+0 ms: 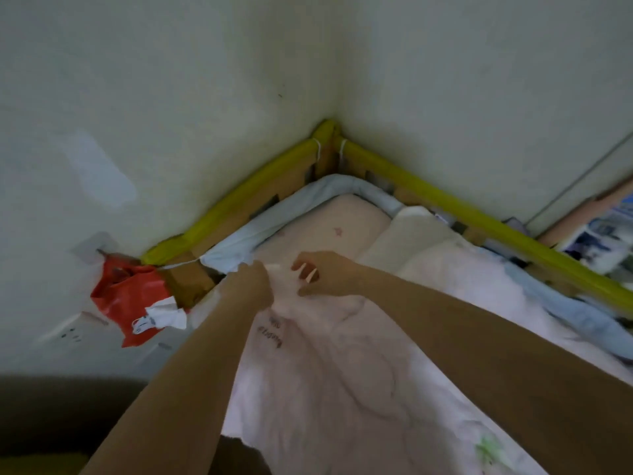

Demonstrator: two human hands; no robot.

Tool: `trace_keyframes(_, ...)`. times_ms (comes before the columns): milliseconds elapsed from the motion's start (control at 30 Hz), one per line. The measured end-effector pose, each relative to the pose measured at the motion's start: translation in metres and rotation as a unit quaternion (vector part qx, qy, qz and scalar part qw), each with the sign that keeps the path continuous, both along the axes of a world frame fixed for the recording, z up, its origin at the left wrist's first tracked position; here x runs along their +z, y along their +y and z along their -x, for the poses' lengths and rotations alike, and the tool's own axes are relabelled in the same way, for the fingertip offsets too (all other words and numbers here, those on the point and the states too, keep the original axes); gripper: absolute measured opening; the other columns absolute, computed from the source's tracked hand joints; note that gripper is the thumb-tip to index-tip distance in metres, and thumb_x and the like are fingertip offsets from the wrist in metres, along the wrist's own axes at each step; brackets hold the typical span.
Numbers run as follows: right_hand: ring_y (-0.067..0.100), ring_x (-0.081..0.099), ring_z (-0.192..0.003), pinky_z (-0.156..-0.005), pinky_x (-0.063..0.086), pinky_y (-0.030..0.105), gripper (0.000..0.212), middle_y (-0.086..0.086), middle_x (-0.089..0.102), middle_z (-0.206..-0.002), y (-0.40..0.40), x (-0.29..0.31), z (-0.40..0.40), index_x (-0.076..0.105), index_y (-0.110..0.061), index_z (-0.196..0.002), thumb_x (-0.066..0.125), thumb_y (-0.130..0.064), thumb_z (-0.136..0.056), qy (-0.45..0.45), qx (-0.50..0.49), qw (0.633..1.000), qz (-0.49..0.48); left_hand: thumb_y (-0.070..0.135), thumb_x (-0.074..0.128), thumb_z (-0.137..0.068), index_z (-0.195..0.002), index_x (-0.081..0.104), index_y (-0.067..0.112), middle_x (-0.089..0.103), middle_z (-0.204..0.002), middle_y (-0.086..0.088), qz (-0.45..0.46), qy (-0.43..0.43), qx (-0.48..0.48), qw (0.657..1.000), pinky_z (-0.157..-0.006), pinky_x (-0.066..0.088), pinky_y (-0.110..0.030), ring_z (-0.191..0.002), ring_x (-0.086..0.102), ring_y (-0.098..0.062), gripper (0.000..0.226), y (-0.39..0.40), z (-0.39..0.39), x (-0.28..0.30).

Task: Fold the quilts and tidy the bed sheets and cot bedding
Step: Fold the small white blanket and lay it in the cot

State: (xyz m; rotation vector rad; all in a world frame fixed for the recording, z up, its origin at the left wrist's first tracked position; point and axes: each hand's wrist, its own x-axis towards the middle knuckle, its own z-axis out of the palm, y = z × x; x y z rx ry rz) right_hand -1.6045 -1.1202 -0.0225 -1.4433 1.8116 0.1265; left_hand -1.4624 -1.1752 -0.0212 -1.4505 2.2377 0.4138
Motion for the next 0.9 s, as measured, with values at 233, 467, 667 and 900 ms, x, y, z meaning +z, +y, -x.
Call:
trace_keyframes(233, 0.029, 0.037, -0.131, -0.11, 0.025, 0.041, 0.047, 0.01, 0.045, -0.14, -0.006, -0.052, 0.154, 0.039, -0.018, -0.138, 0.045, -0.038, -0.096, 0.28, 0.044, 0.959, 0.002, 0.024, 0.041, -0.101, -0.142, 0.037, 0.008, 0.039, -0.147, -0.01, -0.114, 0.09, -0.112, 0.983, -0.109, 0.031, -0.03, -0.133, 0.038, -0.024, 0.044, -0.048, 0.076, -0.074)
trace_keyframes(467, 0.03, 0.048, -0.124, -0.108, 0.031, 0.042, 0.049, 0.014, 0.05, -0.136, 0.089, -0.093, 0.188, 0.033, -0.017, -0.143, 0.043, -0.032, -0.098, 0.256, -0.076, 0.959, -0.099, 0.035, 0.041, -0.101, -0.14, 0.04, 0.007, 0.047, -0.141, -0.014, -0.161, 0.178, -0.147, 0.96, -0.106, 0.035, -0.035, -0.13, 0.044, -0.029, 0.048, -0.011, 0.187, -0.123)
trace_keyframes(667, 0.028, 0.048, -0.127, -0.103, 0.037, 0.034, 0.049, 0.012, 0.049, -0.137, 0.159, -0.113, 0.144, 0.038, -0.008, -0.142, 0.049, -0.014, -0.095, 0.142, -0.11, 0.966, -0.184, 0.064, 0.039, -0.092, -0.141, 0.036, 0.005, 0.049, -0.138, -0.018, -0.21, 0.074, -0.104, 0.969, -0.105, 0.038, -0.044, -0.126, 0.048, -0.036, 0.077, 0.021, 0.22, -0.167)
trace_keyframes(900, 0.032, 0.044, -0.121, -0.096, 0.036, 0.037, 0.044, 0.014, 0.049, -0.129, 0.123, -0.088, 0.198, 0.053, -0.011, -0.124, 0.058, -0.005, -0.08, 0.266, -0.179, 0.933, 0.166, 0.023, 0.056, -0.082, -0.085, 0.064, 0.017, 0.063, -0.085, -0.002, -0.356, 0.263, -0.198, 0.875, -0.07, 0.048, -0.032, -0.077, 0.062, -0.018, 0.01, 0.061, 0.21, -0.154)
